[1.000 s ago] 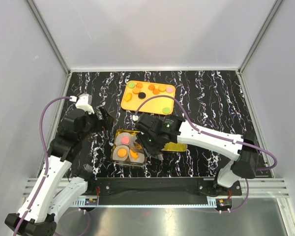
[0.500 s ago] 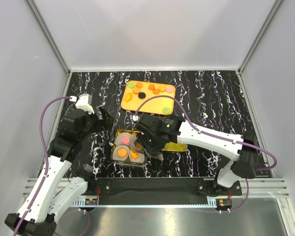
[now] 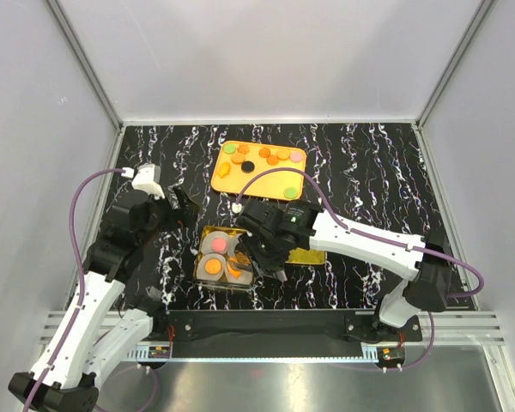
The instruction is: Pack the cookies
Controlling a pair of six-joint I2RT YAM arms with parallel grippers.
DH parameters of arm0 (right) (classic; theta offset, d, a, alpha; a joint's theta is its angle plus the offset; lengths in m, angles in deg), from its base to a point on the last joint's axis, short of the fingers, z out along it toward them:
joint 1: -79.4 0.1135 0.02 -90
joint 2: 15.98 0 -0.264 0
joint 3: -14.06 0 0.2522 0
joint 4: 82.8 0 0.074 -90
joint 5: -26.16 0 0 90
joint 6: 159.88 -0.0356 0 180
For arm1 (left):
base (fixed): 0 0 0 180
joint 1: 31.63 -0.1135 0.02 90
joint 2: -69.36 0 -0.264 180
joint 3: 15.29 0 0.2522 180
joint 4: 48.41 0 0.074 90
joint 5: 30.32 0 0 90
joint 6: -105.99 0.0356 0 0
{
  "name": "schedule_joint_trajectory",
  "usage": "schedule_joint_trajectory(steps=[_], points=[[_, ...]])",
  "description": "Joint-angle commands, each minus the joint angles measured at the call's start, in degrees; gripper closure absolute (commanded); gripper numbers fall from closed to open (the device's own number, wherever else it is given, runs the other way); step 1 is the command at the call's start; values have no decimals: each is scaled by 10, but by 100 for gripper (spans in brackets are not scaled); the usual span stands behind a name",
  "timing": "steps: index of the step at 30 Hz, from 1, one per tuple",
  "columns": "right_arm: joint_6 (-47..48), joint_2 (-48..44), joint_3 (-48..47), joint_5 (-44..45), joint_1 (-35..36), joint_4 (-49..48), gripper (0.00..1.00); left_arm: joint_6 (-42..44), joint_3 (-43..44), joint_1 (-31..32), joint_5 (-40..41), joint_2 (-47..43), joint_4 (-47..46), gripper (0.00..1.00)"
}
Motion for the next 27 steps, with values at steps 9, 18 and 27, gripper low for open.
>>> schedule_joint_trajectory(steps=[9, 18, 27], points=[[-7, -23, 10, -8, 5, 0, 56, -3, -1, -3, 3, 0, -21, 1], [-3, -19, 9, -13, 5, -5, 54, -3, -1, -3, 3, -1, -21, 1], [-2, -12, 15, -24, 5, -24, 55, -3, -1, -3, 5, 0, -21, 1]])
